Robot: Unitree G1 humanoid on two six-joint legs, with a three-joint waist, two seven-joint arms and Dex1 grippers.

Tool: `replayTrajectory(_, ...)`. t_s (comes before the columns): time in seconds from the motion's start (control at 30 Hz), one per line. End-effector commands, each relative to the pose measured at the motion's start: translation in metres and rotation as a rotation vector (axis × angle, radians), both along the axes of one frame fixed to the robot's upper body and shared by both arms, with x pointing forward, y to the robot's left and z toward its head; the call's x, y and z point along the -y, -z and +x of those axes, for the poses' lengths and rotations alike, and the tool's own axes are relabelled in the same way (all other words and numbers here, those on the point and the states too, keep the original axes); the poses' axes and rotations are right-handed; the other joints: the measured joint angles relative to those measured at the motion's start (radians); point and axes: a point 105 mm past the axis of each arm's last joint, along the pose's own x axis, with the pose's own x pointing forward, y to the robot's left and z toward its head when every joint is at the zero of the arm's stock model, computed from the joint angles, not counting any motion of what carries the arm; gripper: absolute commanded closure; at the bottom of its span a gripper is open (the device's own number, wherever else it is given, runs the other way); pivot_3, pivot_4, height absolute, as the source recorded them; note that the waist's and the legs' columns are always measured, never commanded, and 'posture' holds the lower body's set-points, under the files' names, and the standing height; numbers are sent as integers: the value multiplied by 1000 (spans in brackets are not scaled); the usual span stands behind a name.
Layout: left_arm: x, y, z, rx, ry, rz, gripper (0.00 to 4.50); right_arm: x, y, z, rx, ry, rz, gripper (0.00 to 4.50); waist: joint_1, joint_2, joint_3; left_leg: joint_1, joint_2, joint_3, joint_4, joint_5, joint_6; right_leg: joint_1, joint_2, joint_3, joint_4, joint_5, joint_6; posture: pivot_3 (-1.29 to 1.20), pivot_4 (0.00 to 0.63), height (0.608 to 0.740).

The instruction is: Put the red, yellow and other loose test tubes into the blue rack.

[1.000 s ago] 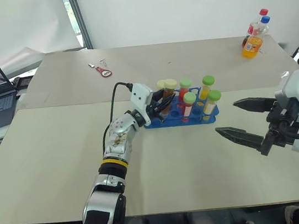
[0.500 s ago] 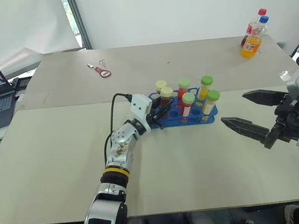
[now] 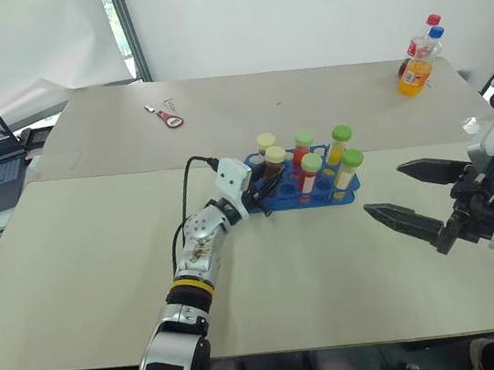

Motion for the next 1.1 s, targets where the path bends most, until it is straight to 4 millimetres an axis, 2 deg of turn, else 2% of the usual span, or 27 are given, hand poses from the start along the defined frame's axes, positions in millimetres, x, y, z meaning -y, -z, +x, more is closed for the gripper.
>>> replayTrajectory(0.03,-1,7,-3,-8,2,17,3610,0,-7,-3,26,-9,-17,42,0,0,0,0,0,0,0,0,0,0,0,0,0,0,0,0,150,740)
replayTrajectory(0.57,1,12,-6,-17,11,24,3610,12,17,-17,-132,-36,-124,42,0,0,-1,0,0,0,0,0,0,1,0,0,0,0,0,0,150,740)
replayTrajectory(0.93,-1,15,-9,-14,15,33,3610,15,21,-18,-140,-55,-140,42,0,0,-1,1,0,0,0,0,0,1,0,0,0,0,0,0,150,740)
replayTrajectory(1.0,-3,16,-9,-14,17,35,2586,15,21,-18,-137,-53,-138,42,0,0,-1,1,0,0,0,0,0,1,0,0,0,0,0,0,150,740)
replayTrajectory(1.03,-2,15,-10,-13,32,36,2263,16,21,-18,-132,-51,-139,42,0,0,-1,1,0,0,0,0,0,1,0,0,0,0,0,0,150,740)
replayTrajectory(1.07,-2,15,-11,-11,41,38,1666,16,21,-17,-124,-46,-136,42,-1,0,-1,1,0,0,0,0,0,1,0,0,0,0,0,0,150,740)
replayTrajectory(1.1,-2,15,-12,-10,47,39,1409,17,20,-16,-115,-43,-130,42,0,0,-1,1,0,0,0,0,0,1,0,0,0,0,0,0,150,740)
